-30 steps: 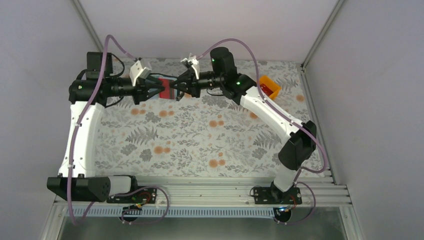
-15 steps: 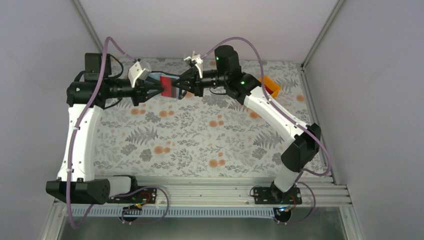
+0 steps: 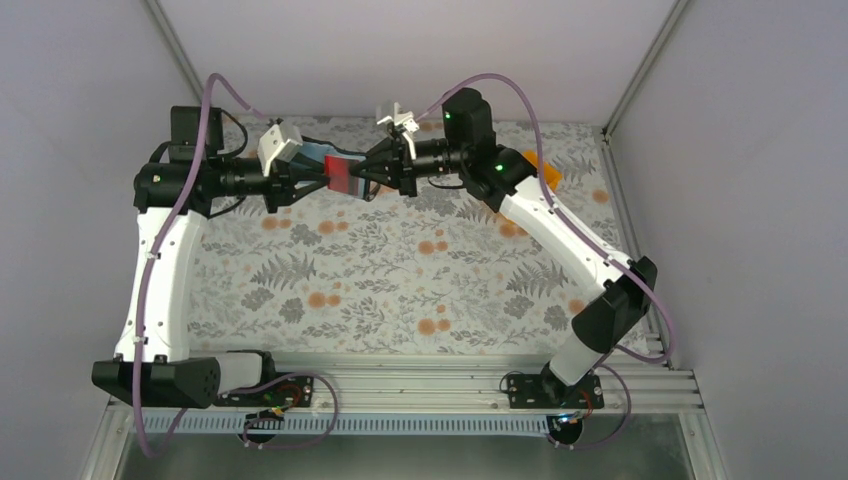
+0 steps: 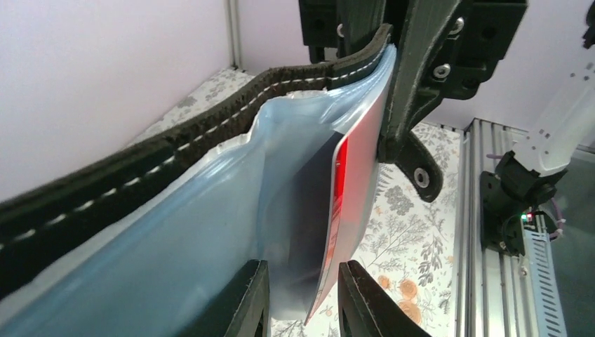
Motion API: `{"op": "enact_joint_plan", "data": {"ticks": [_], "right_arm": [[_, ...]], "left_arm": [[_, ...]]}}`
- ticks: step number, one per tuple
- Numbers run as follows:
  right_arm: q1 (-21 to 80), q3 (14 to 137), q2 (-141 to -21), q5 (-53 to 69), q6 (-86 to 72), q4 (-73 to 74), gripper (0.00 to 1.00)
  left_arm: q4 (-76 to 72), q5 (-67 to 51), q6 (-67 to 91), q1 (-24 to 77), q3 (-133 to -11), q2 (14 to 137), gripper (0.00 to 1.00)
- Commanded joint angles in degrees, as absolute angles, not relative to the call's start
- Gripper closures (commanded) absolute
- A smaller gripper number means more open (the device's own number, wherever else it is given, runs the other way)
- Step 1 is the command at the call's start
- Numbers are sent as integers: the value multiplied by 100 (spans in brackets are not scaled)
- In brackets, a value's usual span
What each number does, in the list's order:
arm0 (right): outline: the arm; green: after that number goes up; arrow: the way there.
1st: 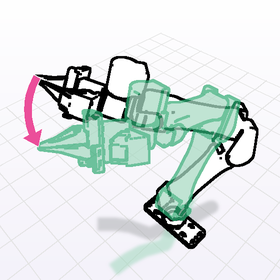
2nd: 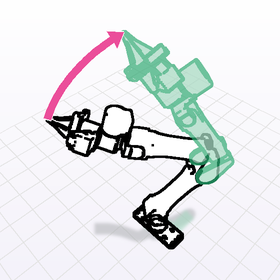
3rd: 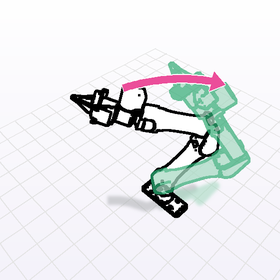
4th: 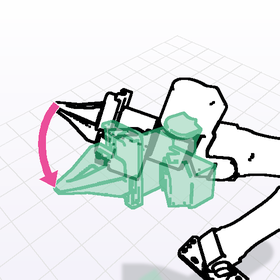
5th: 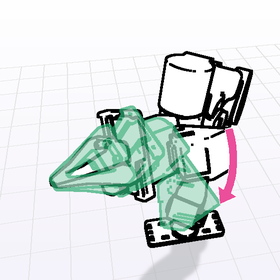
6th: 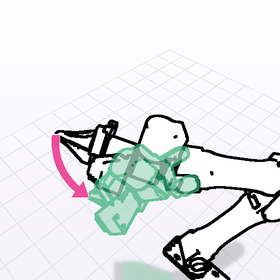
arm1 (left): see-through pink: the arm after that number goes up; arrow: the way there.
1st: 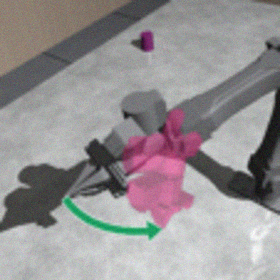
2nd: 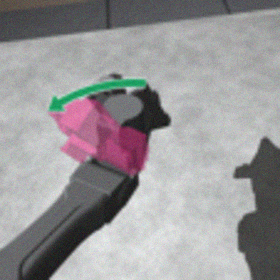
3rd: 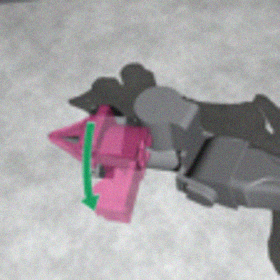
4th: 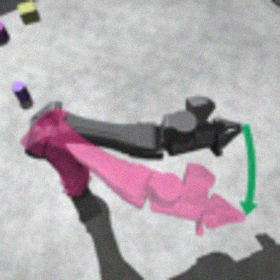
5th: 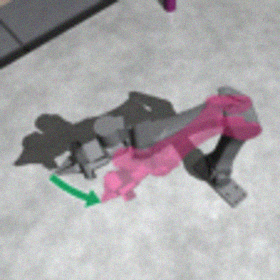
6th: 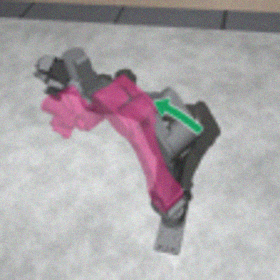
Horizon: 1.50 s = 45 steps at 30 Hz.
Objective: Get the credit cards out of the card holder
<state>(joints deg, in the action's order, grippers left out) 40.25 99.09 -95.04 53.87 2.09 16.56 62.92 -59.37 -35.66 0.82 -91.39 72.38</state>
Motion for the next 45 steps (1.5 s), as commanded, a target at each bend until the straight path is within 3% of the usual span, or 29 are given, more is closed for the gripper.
{"op": "enact_joint_plan", "data": {"ticks": [1,8,12,13,18,23,32,40,45], "right_arm": [[4078,10048,-9325,5930,369,1653,96],[4113,10194,-9489,5949,297,1602,96],[4113,10263,-9483,5959,351,1710,96],[4112,10231,-9484,5927,387,1740,93],[4074,9725,-9243,5759,557,1731,57],[4069,9508,-9136,5883,651,1745,47],[4063,9356,-8969,5851,843,1955,52],[4008,9330,-8933,5765,815,1925,44],[3977,9315,-8915,5810,872,1999,56]], "left_arm": [[6300,-6526,-3924,93,-9242,7316,74],[6503,-7385,-4261,378,-9168,7257,96],[6802,-7531,-4588,397,-9203,7271,98],[6956,-7617,-4701,391,-9245,7277,98],[6850,-7604,-4402,258,-9300,7234,98],[6955,-7638,-4572,255,-9229,7250,98],[6996,-7462,-4662,255,-9178,7272,98],[7160,-7447,-4835,255,-9193,7243,98],[7295,-7479,-5004,255,-9220,7268,98]]}}
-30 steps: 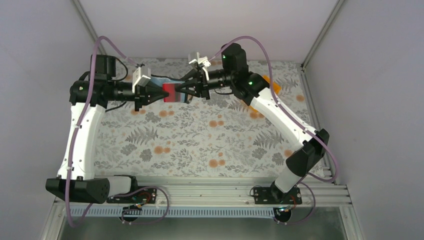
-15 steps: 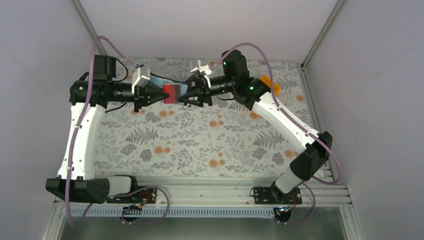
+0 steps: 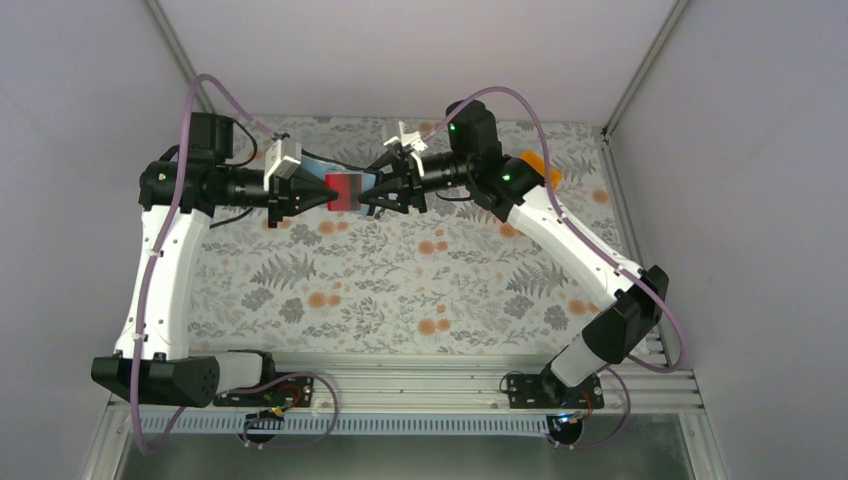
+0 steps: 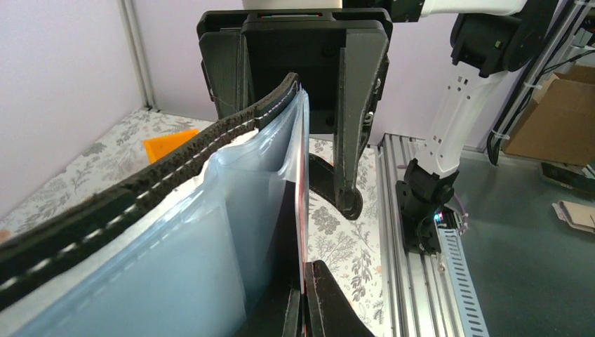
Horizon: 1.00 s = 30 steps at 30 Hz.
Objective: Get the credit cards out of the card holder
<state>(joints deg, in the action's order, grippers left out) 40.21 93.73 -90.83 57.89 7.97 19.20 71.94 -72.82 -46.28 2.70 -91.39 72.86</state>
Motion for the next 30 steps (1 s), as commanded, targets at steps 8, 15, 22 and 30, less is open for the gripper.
{"op": "enact_joint_plan", "data": {"ticks": [8,15,22,30], "right_arm": [[3924,9213,-8840,5839,887,2050,46],[3894,9208,-8821,5854,881,2055,77],[3849,9220,-8787,5911,985,2156,96],[3814,9240,-8701,6040,1128,2305,96]], "left_arm": [[7365,-7525,-5071,259,-9211,7273,98],[7411,-7506,-5089,255,-9213,7250,98],[7591,-7449,-5286,255,-9273,7255,91],[7616,-7421,-5392,220,-9282,7276,83]]}}
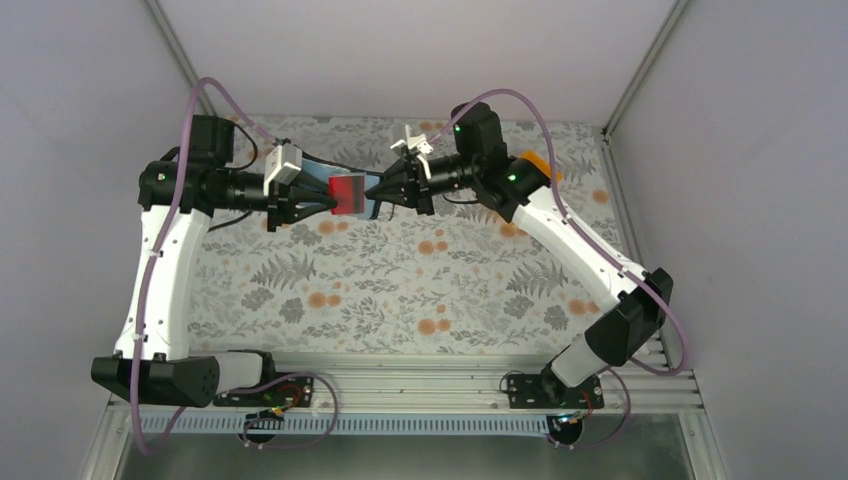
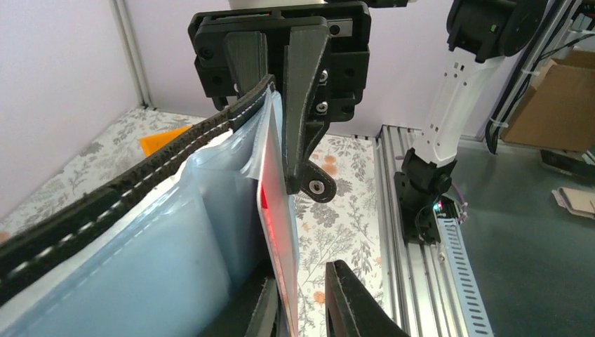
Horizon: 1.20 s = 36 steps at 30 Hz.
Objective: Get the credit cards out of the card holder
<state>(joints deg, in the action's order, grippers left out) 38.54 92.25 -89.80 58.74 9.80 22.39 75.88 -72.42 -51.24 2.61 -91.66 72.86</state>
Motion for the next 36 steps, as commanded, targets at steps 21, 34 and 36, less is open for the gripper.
{"op": "enact_joint_plan", "data": {"ticks": [21,34,36], "right_arm": [[3310,8804,-8540,5740,937,2420,96],[3755,8621,-11264,5853,-552,2212,96],[3780,8931,-11794,6014,-685,2320,96]], "left_arm": [[7382,-6964,-5046,-280,-9326,7283,98],[6684,-7080,-4387,-704,-8853,7341,98],[6354,-7055,-4065,-631,-8682,7312,98]]}}
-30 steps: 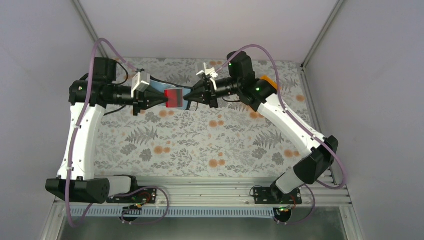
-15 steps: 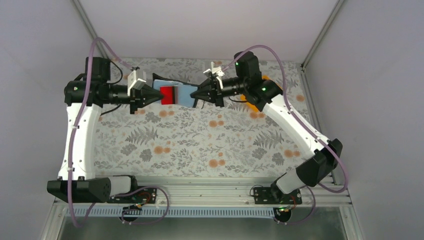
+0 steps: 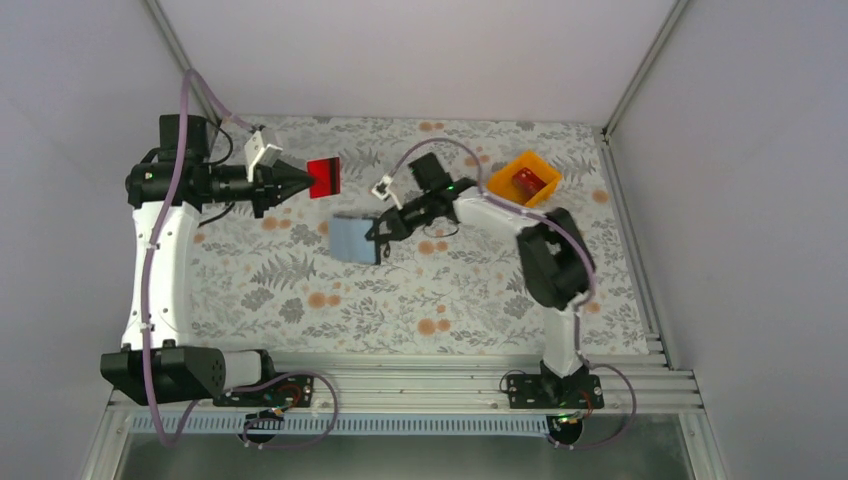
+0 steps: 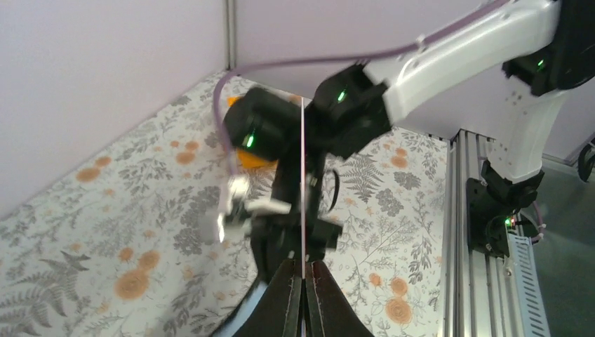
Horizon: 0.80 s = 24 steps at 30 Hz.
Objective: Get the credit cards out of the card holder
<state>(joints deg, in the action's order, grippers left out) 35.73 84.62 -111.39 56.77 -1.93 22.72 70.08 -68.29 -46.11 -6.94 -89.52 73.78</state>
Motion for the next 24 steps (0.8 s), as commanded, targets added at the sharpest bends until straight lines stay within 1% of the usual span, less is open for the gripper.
{"op": "enact_joint_plan", "data": {"ticks": [1,3,5,7,8,10,13,14,16,19,21,24], "right_arm": [[3773,9113,-12012,5993,-728,2420,96],[3738,9335,-12359,5732,-769,2751,95],[3650,9404,-12427,5393,-735,3035,80],[3496,9232,-12186,5161,-740,3061,65],[3386,9115,-11988,5022,-754,3040,60],[3170,9001,-11478,4513,-711,3129,54],[3079,9163,-10674,3313,-327,3489,47],[3097,9219,-10342,3156,-113,3528,45],[3206,9254,-9691,3101,345,3449,40],[3561,9109,-8770,3340,1240,3184,32],[3835,9025,-8425,3590,1688,3045,27],[4144,9336,-8412,3469,2054,3188,26]], "left_arm": [[6229,-6962,-3926,-588,-8649,7321,98],[6108,-6693,-3759,-488,-8689,7357,98],[5962,-6370,-3584,-365,-8743,7383,98],[5863,-6073,-3486,-185,-8774,7399,98],[5828,-5934,-3473,-79,-8797,7405,98],[5820,-5741,-3511,124,-8853,7409,98],[6101,-5993,-3778,213,-9055,7542,98],[6216,-6080,-3885,238,-9119,7580,98],[6316,-6049,-3989,357,-9187,7589,98],[6330,-5724,-4091,556,-9152,7511,98],[6457,-5623,-4225,656,-9190,7496,98],[6767,-5526,-4492,787,-9262,7486,98]]}}
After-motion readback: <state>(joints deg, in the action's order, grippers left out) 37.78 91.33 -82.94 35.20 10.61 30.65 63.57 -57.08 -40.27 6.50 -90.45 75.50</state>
